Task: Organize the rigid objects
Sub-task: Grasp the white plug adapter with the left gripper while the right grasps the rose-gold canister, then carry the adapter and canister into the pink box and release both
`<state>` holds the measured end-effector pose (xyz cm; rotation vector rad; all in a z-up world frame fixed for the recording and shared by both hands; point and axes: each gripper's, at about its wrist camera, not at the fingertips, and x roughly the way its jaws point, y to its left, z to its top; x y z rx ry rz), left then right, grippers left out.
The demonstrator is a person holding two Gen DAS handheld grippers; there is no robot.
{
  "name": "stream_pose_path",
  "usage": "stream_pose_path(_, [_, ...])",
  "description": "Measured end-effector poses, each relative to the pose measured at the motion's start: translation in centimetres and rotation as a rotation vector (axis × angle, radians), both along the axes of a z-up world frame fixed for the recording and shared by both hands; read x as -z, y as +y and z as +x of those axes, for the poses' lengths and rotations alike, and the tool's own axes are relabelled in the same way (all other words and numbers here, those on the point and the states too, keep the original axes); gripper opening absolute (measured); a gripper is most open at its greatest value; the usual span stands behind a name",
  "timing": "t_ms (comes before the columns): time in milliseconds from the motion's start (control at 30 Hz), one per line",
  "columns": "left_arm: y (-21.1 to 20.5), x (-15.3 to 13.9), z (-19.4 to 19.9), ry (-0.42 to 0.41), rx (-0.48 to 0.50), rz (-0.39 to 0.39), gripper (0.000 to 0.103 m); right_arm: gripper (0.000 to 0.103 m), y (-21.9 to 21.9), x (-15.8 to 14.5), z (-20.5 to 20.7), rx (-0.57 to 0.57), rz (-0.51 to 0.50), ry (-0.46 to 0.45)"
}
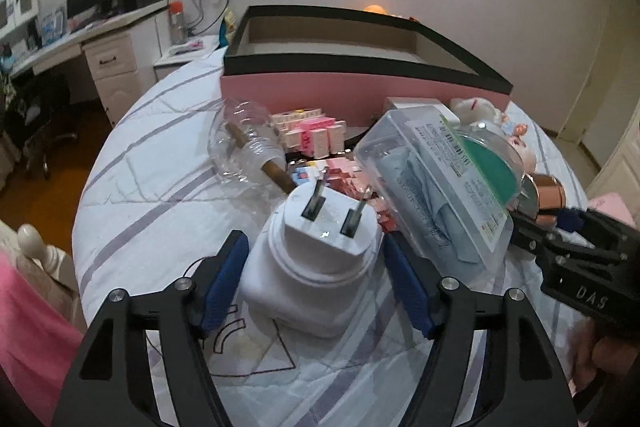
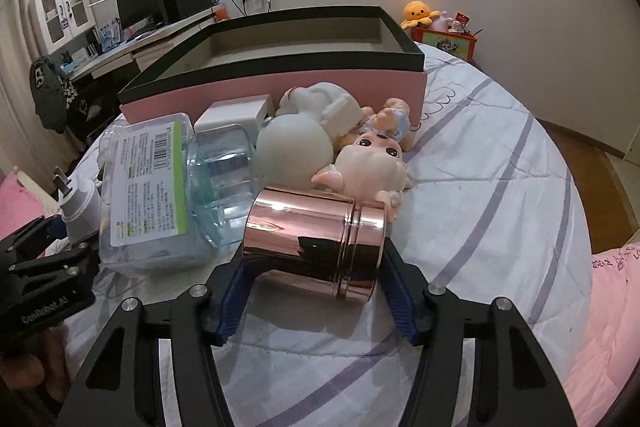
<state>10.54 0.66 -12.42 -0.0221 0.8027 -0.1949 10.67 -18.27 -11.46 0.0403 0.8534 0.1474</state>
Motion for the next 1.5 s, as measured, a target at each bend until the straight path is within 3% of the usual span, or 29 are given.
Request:
stream_pose_path(167, [1.4, -0.1, -1.1, -0.001, -0.002, -0.074, 0.064, 0.059, -0.5, -0.2, -0.4, -0.01, 0.023, 0.0])
stream_pose_path(500, [3.1, -1.3, -4.9, -0.039, -0.042, -0.052, 0.064, 0.056, -0.4, -1.1, -2.4, -0.036, 0.038, -0.017])
stream_pose_path(1167, [2.8, -3.5, -5.5, -0.106, -0.059, -0.044, 0.064, 0.055, -0.3, -2.8, -3.0, -0.058, 0.069, -0.053])
stream_pose_path(1333, [2.4, -4.9, -5.4, -0.133, -0.048, -0.038, 0.064, 0.055, -0.4, -4.8, -3.7, -0.078, 0.088, -0.095])
stream_pose_path(1500, [1.7, -7.9, -3.3, -0.192, -0.047, -0.023, 0.064, 0.055, -0.2, -8.8, -2.0, -0.106, 0.073, -0.178])
